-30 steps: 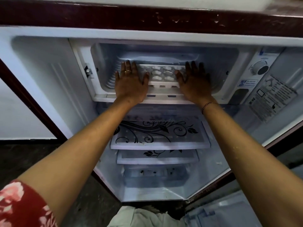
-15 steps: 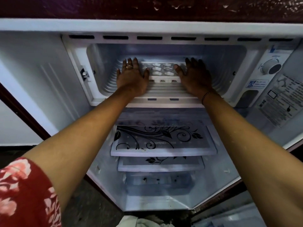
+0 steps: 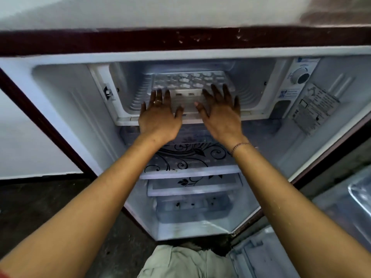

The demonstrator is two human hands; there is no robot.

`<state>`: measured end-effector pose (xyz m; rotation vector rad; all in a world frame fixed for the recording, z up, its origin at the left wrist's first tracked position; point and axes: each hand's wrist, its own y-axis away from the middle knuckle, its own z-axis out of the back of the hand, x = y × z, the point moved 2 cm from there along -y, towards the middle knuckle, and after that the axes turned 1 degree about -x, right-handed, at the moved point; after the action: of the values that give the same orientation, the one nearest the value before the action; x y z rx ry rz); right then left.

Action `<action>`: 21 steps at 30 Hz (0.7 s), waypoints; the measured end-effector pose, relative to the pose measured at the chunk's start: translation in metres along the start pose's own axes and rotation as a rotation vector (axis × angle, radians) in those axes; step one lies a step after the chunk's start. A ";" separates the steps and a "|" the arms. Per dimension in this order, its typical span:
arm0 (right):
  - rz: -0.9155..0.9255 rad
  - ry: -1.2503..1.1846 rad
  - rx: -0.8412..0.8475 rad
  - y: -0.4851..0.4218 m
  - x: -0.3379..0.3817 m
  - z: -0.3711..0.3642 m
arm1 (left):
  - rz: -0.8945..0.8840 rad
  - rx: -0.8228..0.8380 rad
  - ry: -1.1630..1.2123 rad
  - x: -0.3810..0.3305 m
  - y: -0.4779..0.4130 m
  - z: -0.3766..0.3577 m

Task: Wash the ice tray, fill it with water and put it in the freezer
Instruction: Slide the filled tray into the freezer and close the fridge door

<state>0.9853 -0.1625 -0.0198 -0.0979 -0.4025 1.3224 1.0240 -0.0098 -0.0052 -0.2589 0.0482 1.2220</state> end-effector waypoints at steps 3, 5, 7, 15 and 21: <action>0.009 -0.034 -0.010 0.036 0.011 0.010 | 0.007 0.023 0.043 -0.001 0.038 0.008; -0.001 -0.051 0.003 0.063 0.020 0.015 | 0.037 0.056 0.105 -0.002 0.071 0.011; -0.025 -0.092 0.055 0.098 0.031 0.020 | 0.062 0.128 0.152 -0.003 0.106 0.010; -0.129 -0.135 0.292 0.211 0.047 0.034 | 0.082 0.344 0.167 -0.003 0.209 0.008; -0.167 -0.138 0.310 0.272 0.037 0.073 | 0.134 0.351 0.217 -0.011 0.266 0.029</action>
<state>0.7171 -0.0696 -0.0236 0.2817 -0.3107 1.2148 0.7694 0.0705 -0.0201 -0.0806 0.4709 1.2905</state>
